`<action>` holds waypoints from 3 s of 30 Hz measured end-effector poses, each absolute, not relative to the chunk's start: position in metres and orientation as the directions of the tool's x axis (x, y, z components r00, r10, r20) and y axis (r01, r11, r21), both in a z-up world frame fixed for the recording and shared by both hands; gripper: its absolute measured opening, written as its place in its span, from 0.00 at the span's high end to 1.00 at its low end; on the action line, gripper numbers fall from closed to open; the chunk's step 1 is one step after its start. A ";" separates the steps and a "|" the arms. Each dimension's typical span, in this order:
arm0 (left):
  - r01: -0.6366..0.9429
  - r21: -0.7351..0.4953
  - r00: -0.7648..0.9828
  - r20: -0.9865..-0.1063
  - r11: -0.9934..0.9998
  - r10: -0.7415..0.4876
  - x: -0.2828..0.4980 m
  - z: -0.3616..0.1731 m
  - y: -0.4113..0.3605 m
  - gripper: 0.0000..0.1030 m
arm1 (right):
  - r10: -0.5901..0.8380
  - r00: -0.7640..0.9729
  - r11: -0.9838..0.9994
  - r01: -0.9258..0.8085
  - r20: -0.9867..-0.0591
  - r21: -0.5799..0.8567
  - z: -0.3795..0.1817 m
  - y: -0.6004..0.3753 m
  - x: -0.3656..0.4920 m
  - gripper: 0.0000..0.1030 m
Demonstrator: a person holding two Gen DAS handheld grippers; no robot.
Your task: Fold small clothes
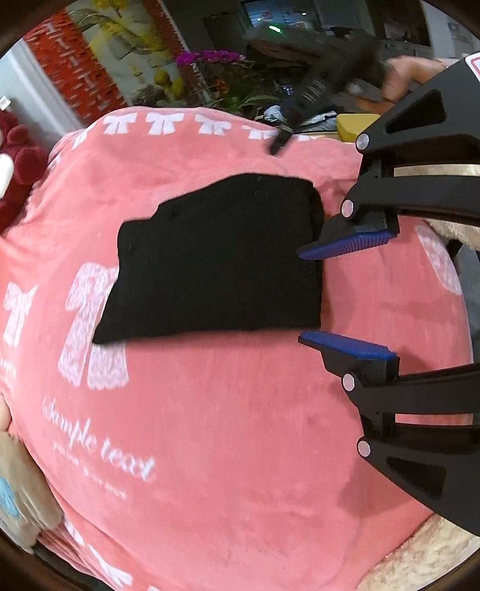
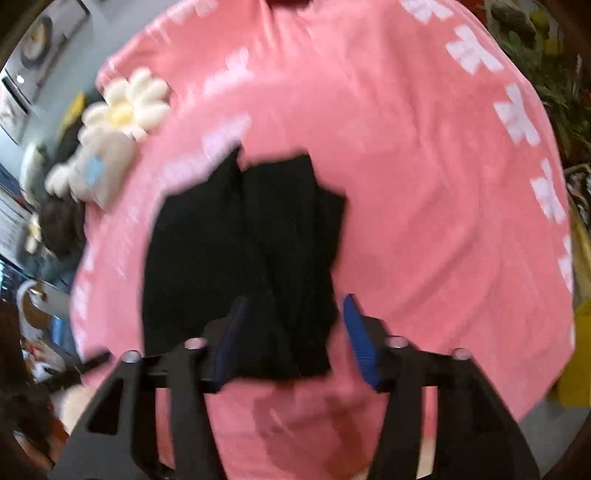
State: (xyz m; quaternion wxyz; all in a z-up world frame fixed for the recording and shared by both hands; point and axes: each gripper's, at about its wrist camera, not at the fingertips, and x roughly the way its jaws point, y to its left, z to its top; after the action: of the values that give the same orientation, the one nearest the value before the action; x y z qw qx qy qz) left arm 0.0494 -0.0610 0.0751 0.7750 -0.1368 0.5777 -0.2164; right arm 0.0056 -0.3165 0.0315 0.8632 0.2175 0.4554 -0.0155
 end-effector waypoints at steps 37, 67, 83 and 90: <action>0.205 -0.507 0.163 -0.826 0.838 -0.540 0.070 0.059 -0.103 0.56 | 0.215 0.576 0.856 0.277 -0.788 0.436 -0.009 -0.384 0.071 0.69; 0.259 -0.492 0.151 -0.830 0.832 -0.538 0.069 0.063 -0.132 0.53 | 0.297 0.572 0.855 0.197 -0.765 0.479 0.005 -0.359 0.018 0.52; 0.238 -0.438 0.137 -0.868 0.867 -0.477 0.061 0.058 -0.129 0.51 | 0.238 0.408 0.898 0.253 -0.881 0.359 -0.023 -0.366 -0.032 0.96; 0.318 -0.416 0.188 -0.853 0.852 -0.487 0.070 0.075 -0.156 0.46 | 0.343 0.582 0.899 0.026 -0.738 0.438 0.059 -0.332 0.050 0.94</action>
State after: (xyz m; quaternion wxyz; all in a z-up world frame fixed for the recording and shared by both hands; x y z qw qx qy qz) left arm 0.0702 -0.1560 0.0749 0.7674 -0.0727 0.5806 -0.2621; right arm 0.0496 -0.3318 0.0588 0.8652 0.2056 0.4480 0.0915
